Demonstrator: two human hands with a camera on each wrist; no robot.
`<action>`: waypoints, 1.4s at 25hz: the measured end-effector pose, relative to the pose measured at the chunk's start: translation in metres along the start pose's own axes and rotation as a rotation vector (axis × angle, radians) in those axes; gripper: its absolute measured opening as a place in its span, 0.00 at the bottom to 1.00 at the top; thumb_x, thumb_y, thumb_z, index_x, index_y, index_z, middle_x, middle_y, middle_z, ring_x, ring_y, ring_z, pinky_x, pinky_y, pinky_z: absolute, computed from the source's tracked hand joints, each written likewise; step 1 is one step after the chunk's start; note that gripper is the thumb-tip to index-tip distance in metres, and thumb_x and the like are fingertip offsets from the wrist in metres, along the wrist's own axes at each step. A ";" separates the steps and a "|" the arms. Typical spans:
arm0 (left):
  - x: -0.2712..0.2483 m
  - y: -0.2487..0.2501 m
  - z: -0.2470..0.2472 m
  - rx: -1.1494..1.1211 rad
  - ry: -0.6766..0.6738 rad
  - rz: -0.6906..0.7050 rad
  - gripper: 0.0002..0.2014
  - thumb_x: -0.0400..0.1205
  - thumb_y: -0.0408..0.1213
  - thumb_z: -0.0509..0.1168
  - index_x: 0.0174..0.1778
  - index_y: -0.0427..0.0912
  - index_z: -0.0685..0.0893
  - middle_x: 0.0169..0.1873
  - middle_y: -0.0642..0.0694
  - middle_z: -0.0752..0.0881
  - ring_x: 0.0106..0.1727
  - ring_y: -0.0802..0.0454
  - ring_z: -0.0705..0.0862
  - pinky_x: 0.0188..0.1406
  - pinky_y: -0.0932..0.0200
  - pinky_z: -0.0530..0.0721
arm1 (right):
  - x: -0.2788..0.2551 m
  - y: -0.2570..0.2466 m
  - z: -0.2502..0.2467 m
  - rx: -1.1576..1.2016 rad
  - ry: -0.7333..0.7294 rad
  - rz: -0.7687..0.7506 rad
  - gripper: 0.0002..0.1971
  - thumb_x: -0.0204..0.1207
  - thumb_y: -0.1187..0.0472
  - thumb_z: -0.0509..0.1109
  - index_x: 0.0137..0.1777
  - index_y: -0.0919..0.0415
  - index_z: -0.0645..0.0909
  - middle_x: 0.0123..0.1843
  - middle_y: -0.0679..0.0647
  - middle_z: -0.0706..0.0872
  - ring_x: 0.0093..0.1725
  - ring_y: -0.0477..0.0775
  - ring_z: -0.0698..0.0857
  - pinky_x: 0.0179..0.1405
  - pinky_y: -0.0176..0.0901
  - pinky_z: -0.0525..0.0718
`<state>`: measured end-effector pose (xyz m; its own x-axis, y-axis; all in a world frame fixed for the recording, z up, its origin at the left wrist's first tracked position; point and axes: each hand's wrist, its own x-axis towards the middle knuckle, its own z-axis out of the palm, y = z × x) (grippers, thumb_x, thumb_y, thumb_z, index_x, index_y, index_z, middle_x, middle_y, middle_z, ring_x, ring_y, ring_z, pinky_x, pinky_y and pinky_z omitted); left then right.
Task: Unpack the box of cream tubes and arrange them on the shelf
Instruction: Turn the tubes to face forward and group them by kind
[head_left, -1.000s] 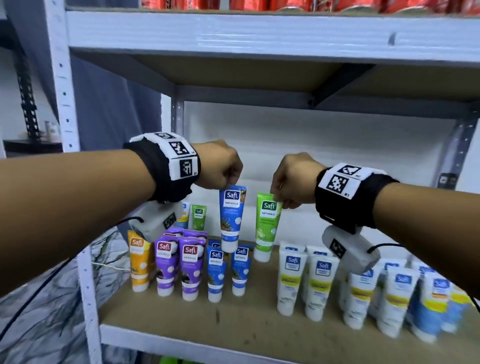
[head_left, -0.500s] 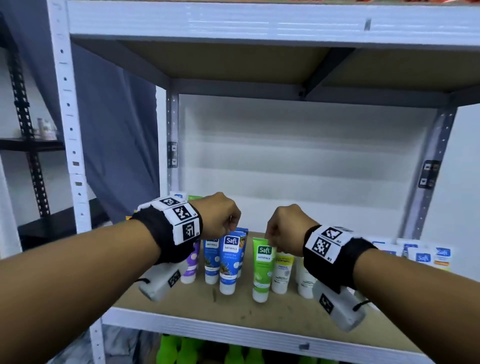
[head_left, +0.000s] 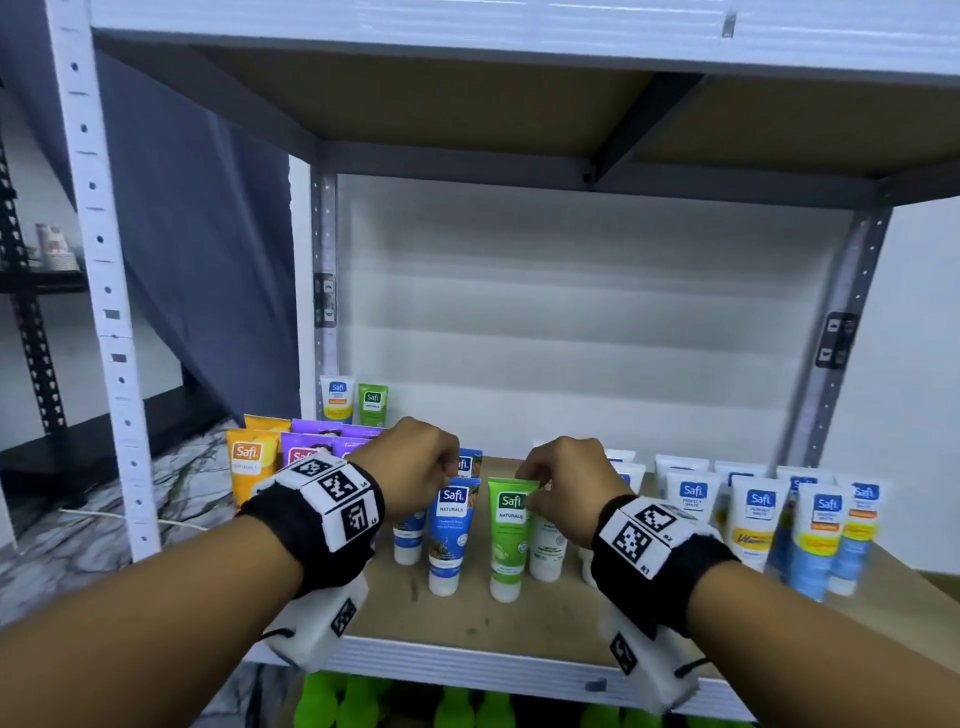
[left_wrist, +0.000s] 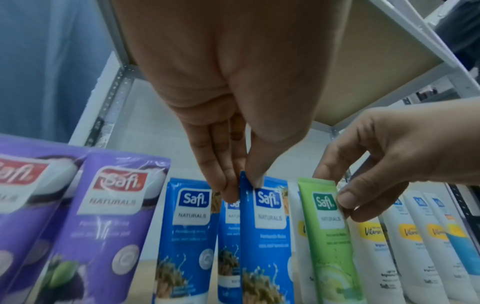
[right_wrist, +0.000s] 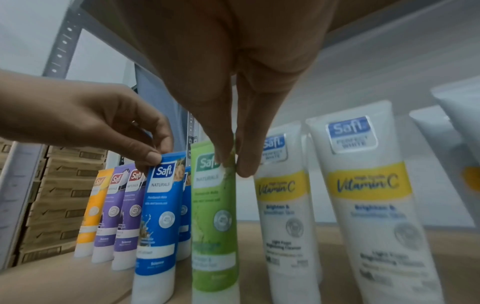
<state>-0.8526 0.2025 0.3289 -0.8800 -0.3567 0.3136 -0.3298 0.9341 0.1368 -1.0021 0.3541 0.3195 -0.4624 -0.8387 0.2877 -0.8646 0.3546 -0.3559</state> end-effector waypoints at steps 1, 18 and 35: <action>-0.002 -0.002 0.004 -0.027 0.025 -0.019 0.06 0.79 0.34 0.65 0.46 0.46 0.85 0.41 0.51 0.87 0.44 0.53 0.83 0.45 0.61 0.81 | -0.003 0.002 0.003 0.026 0.025 0.016 0.14 0.70 0.67 0.75 0.54 0.53 0.88 0.52 0.51 0.89 0.53 0.51 0.86 0.49 0.35 0.79; -0.049 0.001 0.086 -0.754 0.246 -0.461 0.11 0.70 0.31 0.79 0.44 0.40 0.85 0.36 0.49 0.90 0.38 0.58 0.88 0.46 0.56 0.88 | -0.028 -0.009 0.075 0.166 0.038 0.482 0.14 0.64 0.55 0.83 0.47 0.59 0.87 0.49 0.52 0.90 0.48 0.51 0.89 0.37 0.33 0.79; -0.057 -0.011 0.084 -0.564 0.180 -0.360 0.10 0.76 0.36 0.74 0.51 0.47 0.83 0.37 0.59 0.84 0.39 0.70 0.80 0.36 0.80 0.73 | 0.012 -0.016 0.092 0.096 0.029 0.566 0.13 0.72 0.61 0.77 0.56 0.62 0.83 0.57 0.57 0.88 0.57 0.57 0.88 0.52 0.41 0.85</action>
<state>-0.8275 0.2140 0.2303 -0.6628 -0.6855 0.3014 -0.3195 0.6229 0.7141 -0.9757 0.3003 0.2471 -0.8547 -0.5165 0.0526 -0.4593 0.7050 -0.5404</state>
